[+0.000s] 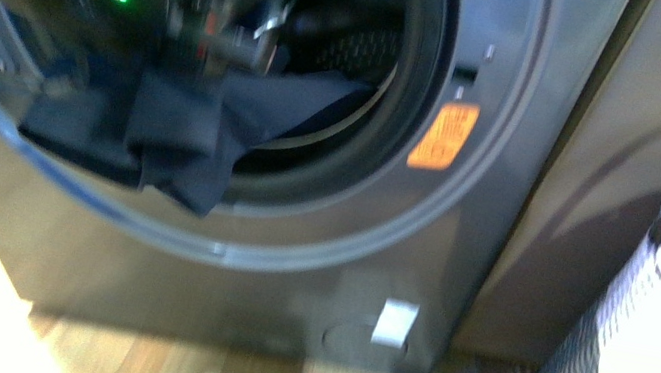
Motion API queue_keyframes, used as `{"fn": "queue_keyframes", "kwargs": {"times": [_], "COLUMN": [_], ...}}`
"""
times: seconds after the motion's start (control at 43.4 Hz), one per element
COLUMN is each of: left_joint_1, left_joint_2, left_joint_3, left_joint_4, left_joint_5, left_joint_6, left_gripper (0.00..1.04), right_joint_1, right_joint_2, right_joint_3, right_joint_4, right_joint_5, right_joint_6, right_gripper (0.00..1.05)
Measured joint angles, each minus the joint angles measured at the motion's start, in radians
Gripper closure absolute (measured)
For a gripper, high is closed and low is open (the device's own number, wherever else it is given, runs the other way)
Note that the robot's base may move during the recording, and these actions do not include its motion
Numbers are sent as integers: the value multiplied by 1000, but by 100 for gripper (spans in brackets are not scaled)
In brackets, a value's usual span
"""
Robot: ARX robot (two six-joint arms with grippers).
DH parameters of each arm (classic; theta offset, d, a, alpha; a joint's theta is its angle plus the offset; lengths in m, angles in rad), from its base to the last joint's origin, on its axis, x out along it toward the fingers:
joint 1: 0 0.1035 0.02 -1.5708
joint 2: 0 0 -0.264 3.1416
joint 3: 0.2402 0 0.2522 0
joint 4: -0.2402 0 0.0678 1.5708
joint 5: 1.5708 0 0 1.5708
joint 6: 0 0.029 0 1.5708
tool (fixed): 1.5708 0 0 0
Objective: Collect clothes from washing machine
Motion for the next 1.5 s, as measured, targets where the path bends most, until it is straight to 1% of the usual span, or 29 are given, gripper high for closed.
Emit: {"fn": "queue_keyframes", "kwargs": {"times": [0.207, 0.392, 0.576, 0.668, 0.899, 0.991, 1.129, 1.337, 1.498], "left_joint_1": [-62, -106, -165, -212, -336, -387, -427, -475, -486], "left_joint_2": [-187, -251, -271, -269, -223, -214, -211, -209, -188], "left_joint_3": [60, 135, 233, 311, 486, 535, 584, 650, 698], "left_joint_4": [-90, -148, -179, -188, -232, -253, -259, -265, -270], "left_joint_5": [5, -4, -40, -84, -146, -148, -149, -133, -108], "left_joint_6": [16, 34, 49, 71, 105, 108, 107, 95, 72], "left_gripper": [97, 97, 97, 97, 97, 97, 97, 97, 97], "right_joint_1": [0, 0, 0, 0, 0, 0, 0, 0, 0], "right_joint_2": [0, 0, 0, 0, 0, 0, 0, 0, 0], "right_joint_3": [0, 0, 0, 0, 0, 0, 0, 0, 0], "right_joint_4": [0, 0, 0, 0, 0, 0, 0, 0, 0], "right_joint_5": [0, 0, 0, 0, 0, 0, 0, 0, 0], "right_joint_6": [0, 0, 0, 0, 0, 0, 0, 0, 0], "right_gripper": [8, 8, 8, 8, 8, 8, 8, 8, 8]}}
